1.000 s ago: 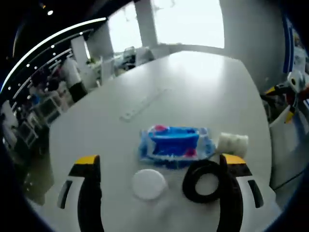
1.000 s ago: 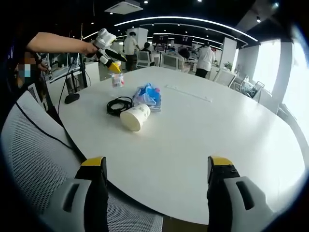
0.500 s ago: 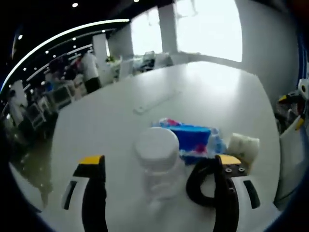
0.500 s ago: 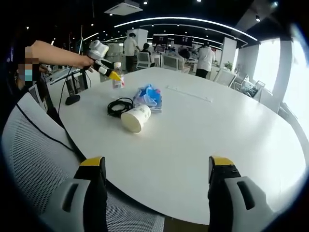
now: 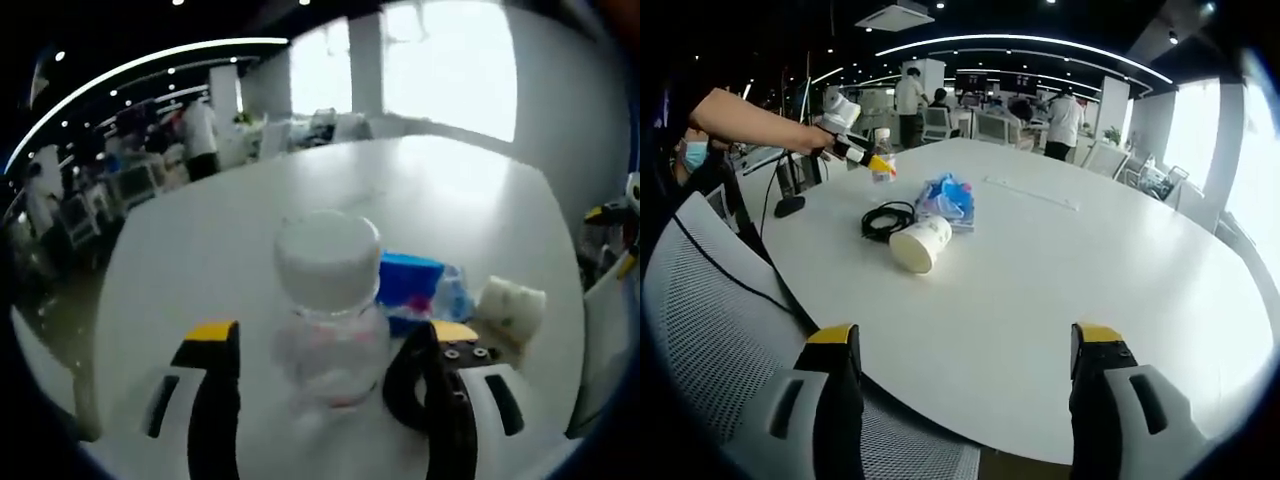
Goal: Arrange the tabletop items into an orderly group along one side of the table until the central work area is clear of visible clutter.
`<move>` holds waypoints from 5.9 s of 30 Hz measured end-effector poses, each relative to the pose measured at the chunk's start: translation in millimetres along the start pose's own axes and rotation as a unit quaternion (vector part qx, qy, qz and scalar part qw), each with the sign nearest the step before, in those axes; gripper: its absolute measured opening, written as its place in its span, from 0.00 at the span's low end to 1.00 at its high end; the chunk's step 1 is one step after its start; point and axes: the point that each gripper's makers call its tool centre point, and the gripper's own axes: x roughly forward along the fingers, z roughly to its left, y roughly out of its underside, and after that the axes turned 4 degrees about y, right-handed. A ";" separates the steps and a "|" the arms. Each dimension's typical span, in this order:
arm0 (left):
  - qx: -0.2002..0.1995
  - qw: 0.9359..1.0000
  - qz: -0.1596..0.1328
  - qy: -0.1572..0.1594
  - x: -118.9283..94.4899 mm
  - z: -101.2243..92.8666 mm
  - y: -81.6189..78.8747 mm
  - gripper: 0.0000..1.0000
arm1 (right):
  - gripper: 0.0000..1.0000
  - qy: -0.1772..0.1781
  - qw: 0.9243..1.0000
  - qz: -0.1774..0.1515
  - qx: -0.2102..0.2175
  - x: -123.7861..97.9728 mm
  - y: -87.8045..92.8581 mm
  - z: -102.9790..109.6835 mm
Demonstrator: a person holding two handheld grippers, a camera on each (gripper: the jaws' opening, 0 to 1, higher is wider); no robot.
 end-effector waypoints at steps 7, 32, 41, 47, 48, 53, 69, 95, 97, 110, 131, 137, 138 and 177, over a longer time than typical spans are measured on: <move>-0.004 1.000 0.008 0.001 5.5 -0.8 9.5 0.61 | 0.86 0.002 1.000 0.002 0.000 0.2 0.7 -1.0; -0.050 0.996 -0.048 -0.062 9.5 5.7 8.0 0.40 | 0.85 0.006 1.000 0.010 -0.001 1.1 3.2 -2.9; -0.048 0.994 -0.053 -0.087 9.7 10.3 3.8 0.38 | 0.85 0.007 1.000 0.007 -0.001 1.3 2.2 -3.1; -0.067 0.991 -0.060 -0.097 9.9 22.3 0.0 0.38 | 0.85 0.007 1.000 0.007 -0.001 1.4 1.8 -2.3; -0.068 0.991 -0.060 -0.099 10.4 24.5 -1.5 0.38 | 0.85 0.007 1.000 0.007 -0.001 1.4 1.7 -2.2; -0.068 0.988 -0.062 -0.124 12.8 36.9 -11.0 0.38 | 0.85 0.009 1.000 0.007 0.000 1.1 1.0 -3.4; -0.103 0.967 -0.069 -0.221 5.3 64.8 -10.2 0.38 | 0.84 0.009 1.000 0.011 0.000 -0.2 0.6 -5.4; -0.158 0.934 -0.079 -0.312 -10.1 70.2 11.5 0.40 | 0.84 0.010 1.000 0.012 -0.002 0.2 1.3 -5.3; -0.158 0.933 -0.078 -0.313 -12.0 69.8 12.6 0.41 | 0.84 0.010 1.000 0.012 -0.002 0.3 0.9 -5.3; -0.128 0.943 -0.064 -0.300 -18.4 64.2 14.7 0.43 | 0.85 0.013 1.000 0.009 -0.003 0.4 0.0 -6.6; -0.080 0.965 -0.064 -0.243 -57.5 30.4 10.5 0.65 | 0.87 0.010 1.000 -0.004 0.004 -1.0 -3.1 -3.2; -0.063 0.973 -0.061 -0.213 -65.1 11.6 7.5 0.71 | 0.88 0.009 1.000 -0.007 0.007 -1.6 -3.8 -2.6; -0.066 0.975 -0.060 -0.204 -65.8 7.1 7.8 0.72 | 0.89 0.009 1.000 -0.007 0.007 -1.7 -4.0 -2.5; -0.018 0.995 -0.011 -0.096 -131.0 -101.9 24.8 1.00 | 1.00 0.015 1.000 -0.016 0.013 -0.8 -6.7 -3.8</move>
